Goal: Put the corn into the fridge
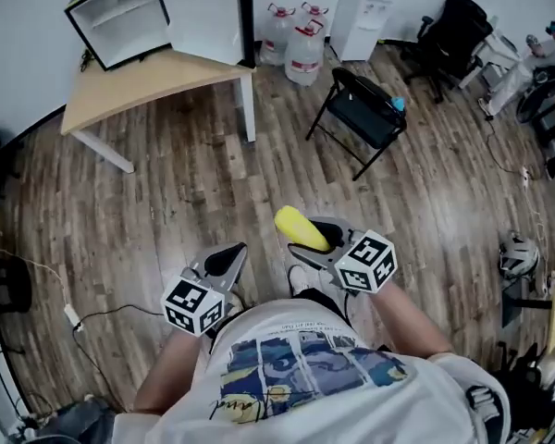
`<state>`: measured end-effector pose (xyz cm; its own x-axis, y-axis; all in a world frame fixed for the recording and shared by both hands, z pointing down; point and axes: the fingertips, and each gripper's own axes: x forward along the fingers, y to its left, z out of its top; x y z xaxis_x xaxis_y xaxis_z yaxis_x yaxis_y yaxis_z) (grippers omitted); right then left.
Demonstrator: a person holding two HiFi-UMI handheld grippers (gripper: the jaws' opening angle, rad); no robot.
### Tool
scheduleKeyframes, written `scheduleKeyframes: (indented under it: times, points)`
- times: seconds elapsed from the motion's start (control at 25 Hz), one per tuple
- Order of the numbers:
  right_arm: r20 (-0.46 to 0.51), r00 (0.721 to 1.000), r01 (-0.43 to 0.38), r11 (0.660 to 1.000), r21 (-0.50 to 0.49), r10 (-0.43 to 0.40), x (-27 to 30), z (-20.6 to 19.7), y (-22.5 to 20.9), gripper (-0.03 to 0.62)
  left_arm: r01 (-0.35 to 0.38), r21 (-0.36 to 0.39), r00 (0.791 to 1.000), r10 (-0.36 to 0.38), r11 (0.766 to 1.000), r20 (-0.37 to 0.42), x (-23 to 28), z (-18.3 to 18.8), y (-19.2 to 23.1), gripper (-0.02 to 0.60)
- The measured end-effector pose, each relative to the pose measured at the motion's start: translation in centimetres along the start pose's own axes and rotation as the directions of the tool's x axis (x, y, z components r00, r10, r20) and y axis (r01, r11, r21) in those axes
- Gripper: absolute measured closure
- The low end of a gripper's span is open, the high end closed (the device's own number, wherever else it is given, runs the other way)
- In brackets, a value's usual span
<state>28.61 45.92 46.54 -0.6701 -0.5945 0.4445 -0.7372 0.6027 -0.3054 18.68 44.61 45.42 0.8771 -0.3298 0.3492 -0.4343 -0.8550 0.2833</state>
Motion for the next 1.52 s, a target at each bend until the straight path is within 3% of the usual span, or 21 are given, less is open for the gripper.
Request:
scheduleKeyframes:
  times: [0.2, 0.52, 0.76, 1.08, 1.32, 1.52]
  points:
    - [-0.068, 0.997, -0.026, 0.996, -0.08, 0.021, -2.7, -0.1, -6.1, 0.344, -0.064, 0.058, 0.998, 0.064, 0.996, -0.003, 5.5, 2.4, -3.2, 0.572]
    - [-0.101, 0.991, -0.105, 0.986, -0.132, 0.092, -0.4, 2.8, -10.6, 0.344, -0.185, -0.013, 0.983, 0.184, 0.983, -0.006, 6.0, 2.6, -1.6, 0.572]
    - [-0.122, 0.988, -0.117, 0.976, -0.181, 0.095, 5.5, 7.5, -11.1, 0.344, -0.203, -0.054, 0.978, 0.206, 0.978, 0.043, 4.5, 3.3, 5.0, 0.572]
    - [-0.147, 0.988, -0.089, 0.968, -0.234, 0.055, 15.6, 14.9, -10.6, 0.344, -0.179, -0.029, 0.978, 0.181, 0.983, 0.104, 0.7, 7.2, 16.7, 0.572]
    - [-0.146, 0.989, -0.074, 0.968, -0.241, 0.039, 23.4, 19.3, -8.4, 0.344, -0.158, -0.019, 0.984, 0.159, 0.987, 0.078, -5.0, 7.2, 23.7, 0.572]
    - [-0.161, 0.986, -0.082, 0.963, -0.258, 0.041, 28.2, 21.9, -7.9, 0.344, -0.207, -0.047, 0.972, 0.21, 0.977, 0.108, -7.9, 7.7, 29.6, 0.572]
